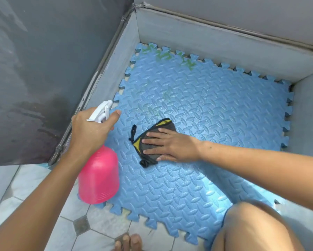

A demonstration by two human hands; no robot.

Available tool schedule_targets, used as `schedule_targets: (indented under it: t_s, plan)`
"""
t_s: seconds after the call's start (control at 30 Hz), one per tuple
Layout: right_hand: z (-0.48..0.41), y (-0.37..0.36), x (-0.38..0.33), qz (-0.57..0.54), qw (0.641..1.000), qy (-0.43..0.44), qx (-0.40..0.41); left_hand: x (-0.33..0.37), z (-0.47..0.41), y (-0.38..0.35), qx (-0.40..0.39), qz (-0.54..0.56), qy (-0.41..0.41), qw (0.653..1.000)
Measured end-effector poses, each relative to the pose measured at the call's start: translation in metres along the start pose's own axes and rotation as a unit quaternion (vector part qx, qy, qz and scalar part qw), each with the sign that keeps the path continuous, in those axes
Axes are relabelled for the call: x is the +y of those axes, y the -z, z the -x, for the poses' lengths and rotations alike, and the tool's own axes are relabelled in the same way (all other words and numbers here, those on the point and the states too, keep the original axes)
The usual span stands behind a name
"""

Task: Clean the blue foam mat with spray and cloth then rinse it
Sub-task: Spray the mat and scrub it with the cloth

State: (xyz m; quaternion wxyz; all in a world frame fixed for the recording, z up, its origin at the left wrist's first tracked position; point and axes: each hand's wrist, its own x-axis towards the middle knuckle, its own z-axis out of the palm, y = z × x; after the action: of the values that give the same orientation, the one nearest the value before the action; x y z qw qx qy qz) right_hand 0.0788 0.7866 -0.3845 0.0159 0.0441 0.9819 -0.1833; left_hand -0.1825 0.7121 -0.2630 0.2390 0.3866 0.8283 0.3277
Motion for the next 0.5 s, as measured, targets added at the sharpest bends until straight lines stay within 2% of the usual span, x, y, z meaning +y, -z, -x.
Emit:
schedule_targets:
  t_s: [0.07,0.1,0.13,0.2,0.23,0.3,0.33,0.37,0.4,0.5]
  plan:
    - [-0.027,0.012,0.027,0.012,0.996,0.089,-0.022,0.000,-0.002,0.001,-0.005,0.016,0.008,1.000]
    - [-0.041,0.021,0.051,0.024,0.994,0.102,-0.027,-0.001,-0.004,0.000,-0.011,0.017,0.012,1.000]
    - [-0.055,0.032,0.079,0.036,0.996,0.076,-0.019,-0.001,-0.005,0.000,-0.019,0.014,0.013,1.000]
    - [-0.083,0.060,0.137,0.033,0.996,-0.074,0.047,-0.002,-0.006,0.000,-0.027,-0.003,0.014,1.000]
    - [-0.095,0.073,0.159,0.018,0.981,-0.173,0.084,0.000,-0.005,0.001,-0.027,-0.007,0.015,0.999]
    - [-0.116,0.086,0.182,-0.021,0.926,-0.351,0.134,-0.001,-0.005,0.000,-0.025,-0.007,0.013,1.000]
    - [-0.126,0.086,0.180,-0.026,0.903,-0.402,0.146,-0.001,-0.006,-0.001,-0.026,-0.002,0.013,1.000]
    - [-0.133,0.084,0.169,-0.027,0.896,-0.416,0.154,-0.002,-0.008,-0.003,-0.029,0.003,0.015,0.999]
    - [-0.137,0.079,0.153,-0.027,0.905,-0.394,0.156,-0.002,-0.011,-0.005,-0.032,0.008,0.015,0.999]
    - [-0.123,0.051,0.094,-0.019,0.975,-0.199,0.100,0.004,-0.024,-0.012,-0.034,0.019,0.013,0.999]
